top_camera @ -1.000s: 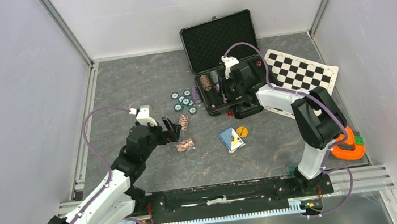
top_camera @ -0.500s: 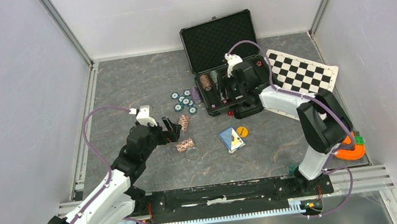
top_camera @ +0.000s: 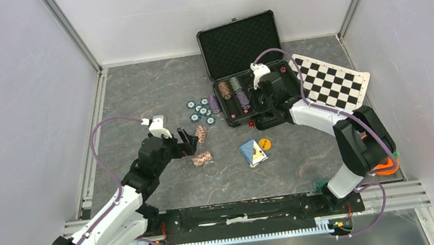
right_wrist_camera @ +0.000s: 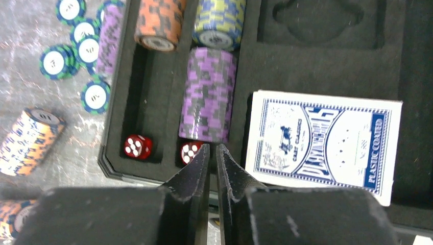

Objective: Pack up texas hold em set

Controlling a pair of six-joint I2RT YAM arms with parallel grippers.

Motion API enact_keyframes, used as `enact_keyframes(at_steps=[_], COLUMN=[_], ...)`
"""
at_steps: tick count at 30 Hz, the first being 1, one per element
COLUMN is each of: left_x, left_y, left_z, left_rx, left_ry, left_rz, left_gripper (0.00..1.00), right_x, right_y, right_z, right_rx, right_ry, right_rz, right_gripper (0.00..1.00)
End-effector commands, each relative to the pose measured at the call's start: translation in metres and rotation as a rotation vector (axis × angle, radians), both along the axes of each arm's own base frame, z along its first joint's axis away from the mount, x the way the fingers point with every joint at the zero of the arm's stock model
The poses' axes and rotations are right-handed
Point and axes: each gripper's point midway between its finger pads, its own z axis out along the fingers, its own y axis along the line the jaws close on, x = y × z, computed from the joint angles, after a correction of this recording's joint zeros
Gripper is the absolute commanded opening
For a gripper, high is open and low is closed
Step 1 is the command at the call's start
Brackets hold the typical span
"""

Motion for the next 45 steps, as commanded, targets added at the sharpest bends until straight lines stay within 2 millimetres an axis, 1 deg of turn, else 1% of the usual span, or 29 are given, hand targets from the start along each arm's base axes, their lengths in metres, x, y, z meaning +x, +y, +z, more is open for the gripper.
enact_keyframes(at_steps=[1,6,8,18,21,25,28,31,33,36,38,40,45], left_x=[0.004,0.004,0.004,0.005,0.005,0.005,0.005,0.005,0.005,0.005,0.005,0.005,0.005], left_y=[-0.003,-0.003,-0.003,-0.004,-0.004,-0.005,-0.006,-0.006,-0.006,-0.006,-0.006,-0.005,-0.005], left_z=[0.014,0.014,0.014,0.013,0.013,0.012,0.012,0.010,0.010,0.011,0.011,0.011,0.012], left_rx=[0.001,0.000,-0.001,-0.001,0.000,0.001,0.000,0.001,0.002,-0.001,0.000,0.000,0.002], left_ry=[-0.062,-0.063,-0.065,-0.062,-0.061,-0.058,-0.055,-0.051,-0.050,-0.055,-0.056,-0.058,-0.059], left_rz=[-0.021,-0.023,-0.025,-0.029,-0.030,-0.033,-0.035,-0.035,-0.035,-0.039,-0.037,-0.035,-0.030], left_gripper=[1.00,1.00,1.00,1.00,1.00,1.00,1.00,1.00,1.00,1.00,1.00,1.00,1.00], right_x=[-0.010,-0.005,-0.004,0.024,0.032,0.031,0.028,0.032,0.038,0.042,0.041,0.037,0.017], right_y=[0.001,0.004,0.010,0.021,0.019,0.019,0.015,0.014,0.017,0.023,0.025,0.022,0.005], right_z=[0.003,-0.002,-0.004,-0.005,-0.003,-0.005,0.001,0.007,0.005,-0.006,-0.007,-0.002,0.021], right_rx=[0.020,0.023,0.038,0.026,0.015,0.008,0.011,0.007,-0.006,-0.014,-0.007,-0.005,-0.010], right_ry=[-0.020,-0.017,-0.009,-0.028,-0.045,-0.035,-0.055,-0.074,-0.060,-0.030,-0.024,-0.034,-0.079], right_rz=[0.008,0.006,0.028,0.018,-0.002,0.001,-0.009,-0.017,-0.014,0.005,0.014,0.011,-0.011], right_gripper=[0.13,0.12,0.11,0.08,0.08,0.10,0.14,0.14,0.14,0.14,0.13,0.16,0.31])
